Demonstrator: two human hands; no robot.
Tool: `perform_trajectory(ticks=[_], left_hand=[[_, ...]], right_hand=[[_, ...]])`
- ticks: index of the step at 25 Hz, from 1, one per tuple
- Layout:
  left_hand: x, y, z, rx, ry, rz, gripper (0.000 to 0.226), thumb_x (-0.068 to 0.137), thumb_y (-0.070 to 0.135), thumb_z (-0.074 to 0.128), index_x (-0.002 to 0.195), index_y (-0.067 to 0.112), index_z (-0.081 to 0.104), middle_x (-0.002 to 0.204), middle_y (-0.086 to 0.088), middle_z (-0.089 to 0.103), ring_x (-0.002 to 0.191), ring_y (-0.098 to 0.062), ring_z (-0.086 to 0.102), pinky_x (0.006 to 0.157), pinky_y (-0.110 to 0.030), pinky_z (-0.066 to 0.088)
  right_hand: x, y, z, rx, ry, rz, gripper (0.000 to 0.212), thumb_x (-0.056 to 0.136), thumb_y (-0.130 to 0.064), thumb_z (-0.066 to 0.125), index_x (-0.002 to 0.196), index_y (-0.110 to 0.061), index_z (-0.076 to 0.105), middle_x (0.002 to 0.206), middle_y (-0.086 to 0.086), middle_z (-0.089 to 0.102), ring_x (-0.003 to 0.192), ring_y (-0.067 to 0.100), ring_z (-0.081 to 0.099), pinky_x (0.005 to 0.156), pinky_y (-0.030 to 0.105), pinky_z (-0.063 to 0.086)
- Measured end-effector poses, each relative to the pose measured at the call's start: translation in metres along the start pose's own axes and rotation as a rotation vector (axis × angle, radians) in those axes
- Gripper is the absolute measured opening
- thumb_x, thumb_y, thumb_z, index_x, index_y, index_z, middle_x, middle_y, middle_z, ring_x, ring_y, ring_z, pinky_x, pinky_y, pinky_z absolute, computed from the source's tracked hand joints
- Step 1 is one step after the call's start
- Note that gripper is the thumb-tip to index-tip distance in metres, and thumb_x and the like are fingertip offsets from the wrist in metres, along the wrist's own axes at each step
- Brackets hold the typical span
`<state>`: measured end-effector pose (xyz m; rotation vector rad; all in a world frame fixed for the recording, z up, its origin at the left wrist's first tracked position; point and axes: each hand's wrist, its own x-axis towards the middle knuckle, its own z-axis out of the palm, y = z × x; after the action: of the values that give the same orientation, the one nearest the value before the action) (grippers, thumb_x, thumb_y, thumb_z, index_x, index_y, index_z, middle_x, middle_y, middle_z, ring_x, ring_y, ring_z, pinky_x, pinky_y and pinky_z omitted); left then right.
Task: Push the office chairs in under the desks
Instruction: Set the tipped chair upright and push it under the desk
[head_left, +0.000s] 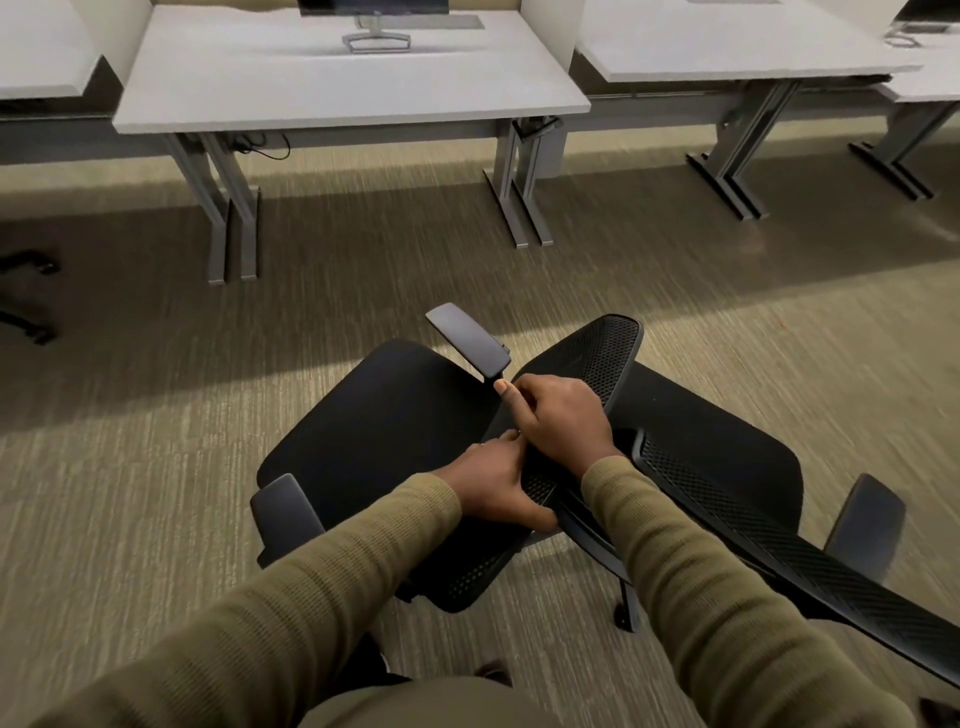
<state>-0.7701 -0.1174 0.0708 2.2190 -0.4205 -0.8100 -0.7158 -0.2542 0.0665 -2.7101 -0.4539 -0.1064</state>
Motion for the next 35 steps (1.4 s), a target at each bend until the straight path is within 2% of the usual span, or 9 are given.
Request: perform_trajectory(ticks=[7,10,13,17,22,24,27,31,35], left_hand=[[-0.01,-0.048,-0.047,-0.106,-0.04,0.038,0.09,0.067,0.034,0.088,0.141,0.021,0.04,0.127,0.002,0.052,0.113,-0.016,0.057,0.1,-0.035,0.052],[-0.019,-0.078,-0.081,-0.114,-0.059,-0.013,0.09,0.068,0.031,0.087,0.144,0.022,0.038,0.127,0.004,0.053,0.114,-0.015,0.057,0.101,-0.032,0.051],[-0.03,-0.113,-0.118,-0.095,-0.088,-0.073,0.095,0.068,0.032,0.087,0.147,0.023,0.036,0.131,0.004,0.053,0.119,-0.016,0.055,0.106,-0.035,0.048],[-0.048,-0.164,-0.169,-0.047,-0.067,-0.154,0.092,0.067,0.035,0.086,0.146,0.025,0.039,0.132,0.002,0.054,0.119,-0.017,0.055,0.107,-0.039,0.047],[-0.075,-0.226,-0.243,0.165,0.067,-0.252,0.105,0.059,0.058,0.076,0.152,0.034,0.033,0.148,0.005,0.044,0.128,-0.019,0.048,0.111,-0.043,0.042],[-0.085,-0.249,-0.267,0.313,0.162,-0.288,0.111,0.058,0.072,0.067,0.155,0.036,0.027,0.156,0.005,0.039,0.135,-0.02,0.044,0.113,-0.043,0.037],[-0.101,-0.282,-0.297,0.442,0.362,-0.304,0.12,0.055,0.088,0.058,0.157,0.036,0.023,0.153,0.003,0.043,0.134,-0.023,0.045,0.113,-0.044,0.034],[-0.105,-0.307,-0.331,0.622,0.582,-0.266,0.126,0.053,0.095,0.048,0.157,0.027,0.028,0.148,-0.003,0.046,0.137,-0.025,0.04,0.119,-0.048,0.023],[-0.091,-0.321,-0.376,0.713,0.692,-0.205,0.124,0.053,0.093,0.047,0.152,0.018,0.04,0.142,-0.006,0.052,0.133,-0.027,0.044,0.117,-0.05,0.024]], right_hand=[[0.029,-0.042,0.023,-0.026,0.058,0.017,0.051,0.1,-0.058,0.042,0.071,-0.022,0.063,0.058,-0.007,0.056,0.057,0.016,0.055,0.063,0.033,0.035],[0.051,-0.073,0.039,-0.01,0.065,0.022,0.049,0.1,-0.058,0.043,0.067,-0.024,0.056,0.057,-0.009,0.05,0.057,0.018,0.055,0.064,0.035,0.036],[0.077,-0.111,0.058,-0.067,0.05,0.1,0.056,0.098,-0.061,0.04,0.071,-0.019,0.062,0.062,-0.005,0.06,0.064,0.021,0.06,0.07,0.039,0.044],[0.116,-0.163,0.09,-0.209,-0.021,0.167,0.068,0.096,-0.067,0.031,0.082,-0.013,0.069,0.079,0.007,0.071,0.079,0.029,0.064,0.081,0.042,0.042],[0.171,-0.219,0.12,-0.192,-0.068,0.149,0.072,0.094,-0.071,0.028,0.089,-0.014,0.071,0.087,0.007,0.072,0.09,0.03,0.064,0.091,0.046,0.04],[0.193,-0.23,0.127,-0.154,-0.071,0.125,0.069,0.095,-0.071,0.028,0.086,-0.017,0.071,0.085,0.004,0.072,0.088,0.027,0.063,0.089,0.044,0.039],[0.222,-0.238,0.134,-0.123,-0.029,0.079,0.064,0.096,-0.07,0.031,0.078,-0.02,0.068,0.079,-0.001,0.069,0.082,0.023,0.062,0.087,0.042,0.037],[0.257,-0.248,0.145,-0.131,0.03,0.047,0.061,0.096,-0.067,0.032,0.077,-0.022,0.067,0.079,-0.004,0.067,0.082,0.02,0.06,0.089,0.041,0.035],[0.31,-0.26,0.155,-0.139,0.035,0.058,0.061,0.096,-0.067,0.032,0.079,-0.023,0.069,0.081,-0.005,0.069,0.084,0.019,0.06,0.089,0.041,0.035]])
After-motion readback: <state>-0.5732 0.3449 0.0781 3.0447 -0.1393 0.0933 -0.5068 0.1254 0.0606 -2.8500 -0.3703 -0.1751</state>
